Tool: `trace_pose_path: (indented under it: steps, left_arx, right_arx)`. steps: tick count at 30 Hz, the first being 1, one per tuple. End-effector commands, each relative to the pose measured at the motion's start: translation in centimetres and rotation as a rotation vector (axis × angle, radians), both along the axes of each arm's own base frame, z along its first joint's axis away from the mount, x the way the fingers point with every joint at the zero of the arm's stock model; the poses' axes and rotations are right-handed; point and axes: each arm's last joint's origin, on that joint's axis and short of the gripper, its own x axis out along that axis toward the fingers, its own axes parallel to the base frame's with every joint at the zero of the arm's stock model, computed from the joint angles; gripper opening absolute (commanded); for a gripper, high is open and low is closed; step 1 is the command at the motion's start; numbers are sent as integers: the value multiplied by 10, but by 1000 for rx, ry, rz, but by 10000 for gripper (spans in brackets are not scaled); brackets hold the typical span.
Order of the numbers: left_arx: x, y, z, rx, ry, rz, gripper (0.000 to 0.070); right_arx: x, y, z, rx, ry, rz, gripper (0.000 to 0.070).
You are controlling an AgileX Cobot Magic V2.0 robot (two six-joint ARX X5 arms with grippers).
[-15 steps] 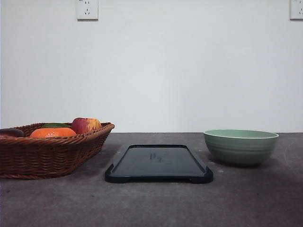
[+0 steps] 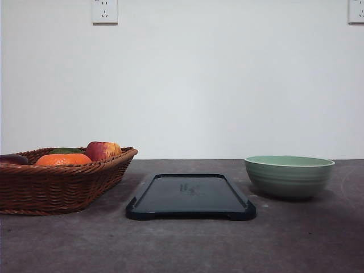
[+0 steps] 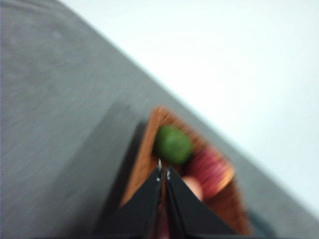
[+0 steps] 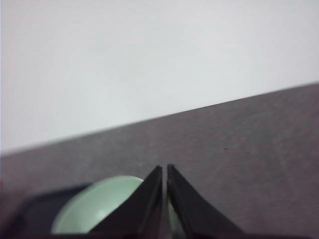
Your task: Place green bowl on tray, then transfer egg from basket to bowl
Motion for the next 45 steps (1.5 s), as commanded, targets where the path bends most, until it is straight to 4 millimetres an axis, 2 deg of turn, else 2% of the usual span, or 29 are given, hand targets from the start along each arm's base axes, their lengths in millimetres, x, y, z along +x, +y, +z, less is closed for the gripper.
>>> trace_pose_path:
  steps: [1, 7, 14, 21, 28, 36, 45]
  left_arx:
    - [1, 0, 3, -12, -74, -8, 0]
    - [-5, -1, 29, 194, -311, 8, 0]
    - [-18, -1, 73, 335, -409, 48, 0]
    - [-20, -2, 126, 389, -288, 18, 0]
    - [-5, -5, 170, 442, -195, -138, 0]
    - [27, -10, 189, 479, -93, -357, 0]
    - [55, -12, 195, 569, 165, -513, 0]
  right_arx:
    - [0, 0, 3, 86, -35, 14, 9]
    - [-5, 0, 22, 9, -204, 13, 7]
    - [-14, 2, 55, -47, -241, 46, 6]
    - [-16, 3, 97, -142, -209, 82, 6]
    - [-1, 6, 130, -254, -116, 161, 6]
    - [28, 9, 151, -315, 65, 289, 7]
    - [58, 16, 156, -402, 235, 420, 6]
